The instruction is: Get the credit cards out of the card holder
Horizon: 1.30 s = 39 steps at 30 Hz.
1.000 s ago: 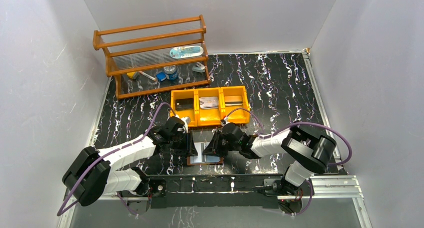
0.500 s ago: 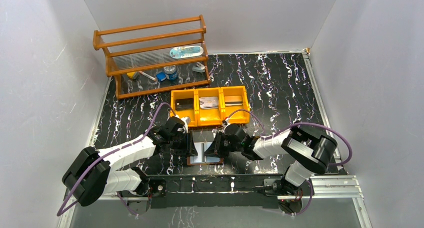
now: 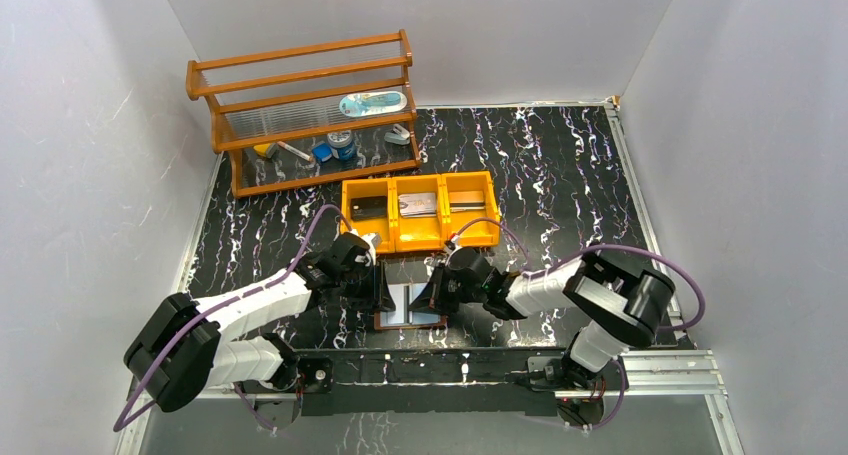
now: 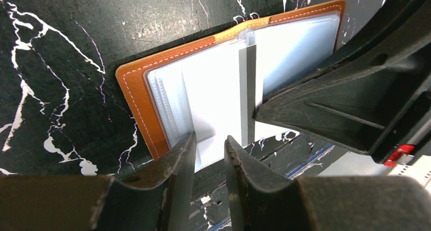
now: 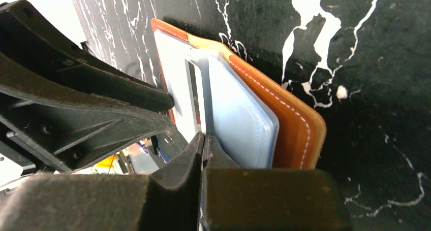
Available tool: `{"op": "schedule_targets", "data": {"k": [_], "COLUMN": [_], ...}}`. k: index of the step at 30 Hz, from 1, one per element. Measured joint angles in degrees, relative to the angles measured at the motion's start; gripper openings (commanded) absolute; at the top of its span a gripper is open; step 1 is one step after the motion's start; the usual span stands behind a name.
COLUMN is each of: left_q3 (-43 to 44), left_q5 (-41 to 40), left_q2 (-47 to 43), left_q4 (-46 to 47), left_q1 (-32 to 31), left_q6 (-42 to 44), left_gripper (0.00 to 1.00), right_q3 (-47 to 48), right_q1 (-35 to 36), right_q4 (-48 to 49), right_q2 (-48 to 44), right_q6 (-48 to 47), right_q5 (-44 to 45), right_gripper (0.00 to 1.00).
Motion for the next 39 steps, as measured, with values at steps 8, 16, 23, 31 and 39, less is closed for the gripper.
{"op": "schedule_targets", "data": {"k": [8, 16, 23, 31, 39], "left_q3": [0.0, 0.76, 5.27, 5.18, 3.65], "left_q5": [-0.37, -0.63, 1.64, 3.17, 3.1], "left_q2": [-0.44, -4.17, -3.67, 2.08, 5.7], "left_q4": [-0.28, -2.82, -1.16, 2.86, 4.2], "left_q1": [-0.02, -0.07, -0.24, -1.16, -2.14], "left_q6": [0.02, 0.52, 1.25, 1.09, 1.29], "left_gripper": [0.34, 0.55, 0.56, 0.47, 0.36], "right_q3": [-1.84, -2.25, -2.16, -2.14, -2.14], "right_q1": [-1.36, -1.84, -1.88, -1.92, -1.92], "right_q4": [-5.31, -6.67, -6.6, -6.62, -6.36], "right_q2": [-7.19, -6.62, -5.7, -5.7, -5.7], "right_q6": [-1.7, -2.36, -2.27, -2.12, -1.7], "right_q5": [1.99, 1.95, 1.68, 1.9, 1.81], "right_gripper": [0.07, 0.08, 0.1, 0.15, 0.25]}}
